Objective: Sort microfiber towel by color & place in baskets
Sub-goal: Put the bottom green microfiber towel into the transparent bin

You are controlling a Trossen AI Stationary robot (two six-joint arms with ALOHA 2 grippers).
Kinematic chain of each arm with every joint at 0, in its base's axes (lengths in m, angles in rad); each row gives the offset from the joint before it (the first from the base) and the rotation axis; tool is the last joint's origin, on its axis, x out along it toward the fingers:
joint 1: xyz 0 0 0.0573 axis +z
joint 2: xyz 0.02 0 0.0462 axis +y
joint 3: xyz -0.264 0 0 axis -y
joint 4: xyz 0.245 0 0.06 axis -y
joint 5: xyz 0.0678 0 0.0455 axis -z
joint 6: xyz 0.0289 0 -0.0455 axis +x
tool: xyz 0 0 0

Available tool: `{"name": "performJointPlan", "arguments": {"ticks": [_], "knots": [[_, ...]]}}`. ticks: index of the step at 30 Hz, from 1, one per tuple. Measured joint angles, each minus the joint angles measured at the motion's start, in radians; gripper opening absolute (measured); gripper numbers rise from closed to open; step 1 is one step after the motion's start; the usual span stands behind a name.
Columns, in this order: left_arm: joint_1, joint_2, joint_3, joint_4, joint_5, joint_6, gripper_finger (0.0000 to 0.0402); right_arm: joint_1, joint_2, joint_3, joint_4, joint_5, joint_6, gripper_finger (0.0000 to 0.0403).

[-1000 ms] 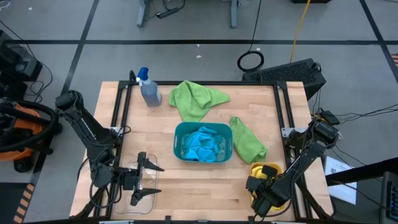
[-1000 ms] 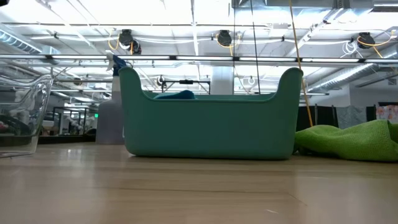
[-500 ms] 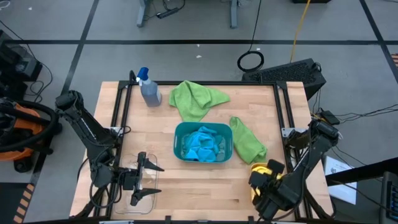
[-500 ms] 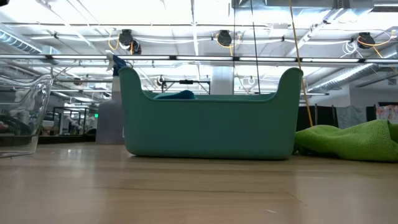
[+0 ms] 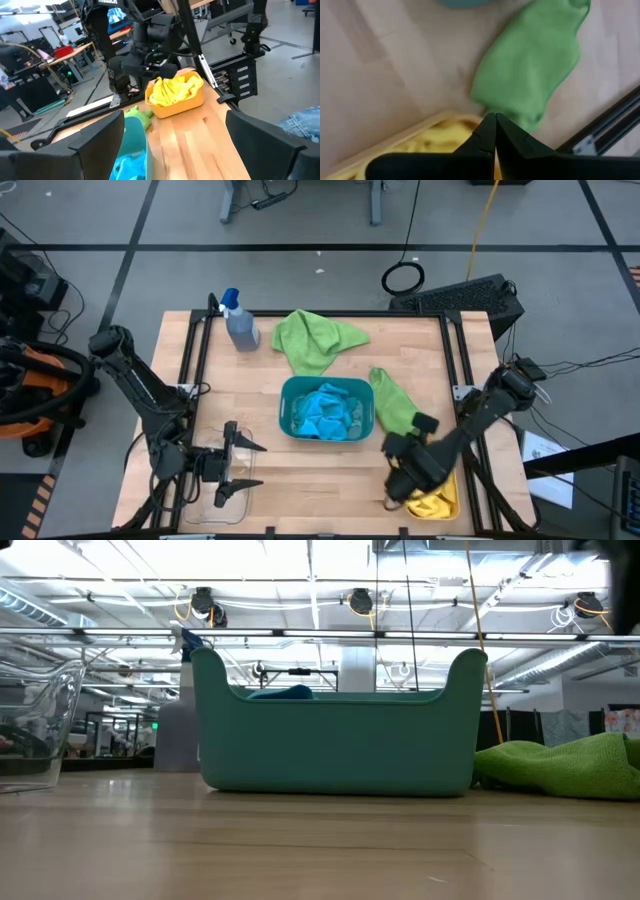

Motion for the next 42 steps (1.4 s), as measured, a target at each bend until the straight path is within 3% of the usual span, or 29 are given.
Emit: {"name": "performJointPlan", "arguments": {"ticks": [7, 10, 20, 27, 42], "knots": [[0.018, 0.002, 0.0, -0.001, 0.06, -0.018, 0.0354, -0.146, 0.0, 0.0, 0.04, 0.071, -0.244, 0.0002], [0.018, 0.009, 0.0, -0.003, 0.064, -0.018, 0.0354, -0.195, -0.011, 0.0, 0.05, 0.023, -0.262, 0.002], [0.018, 0.009, -0.001, -0.01, 0.064, -0.038, 0.0354, -0.259, -0.027, -0.01, 0.072, -0.028, -0.199, 0.0171], [0.017, 0.009, -0.001, -0.01, 0.064, -0.041, 0.0354, -0.253, -0.048, -0.16, 0.112, -0.074, -0.116, 0.0257], [0.017, 0.009, -0.001, -0.006, 0.063, -0.035, 0.0354, -0.267, -0.092, -0.499, 0.511, -0.108, -0.118, 0.0267]]}}
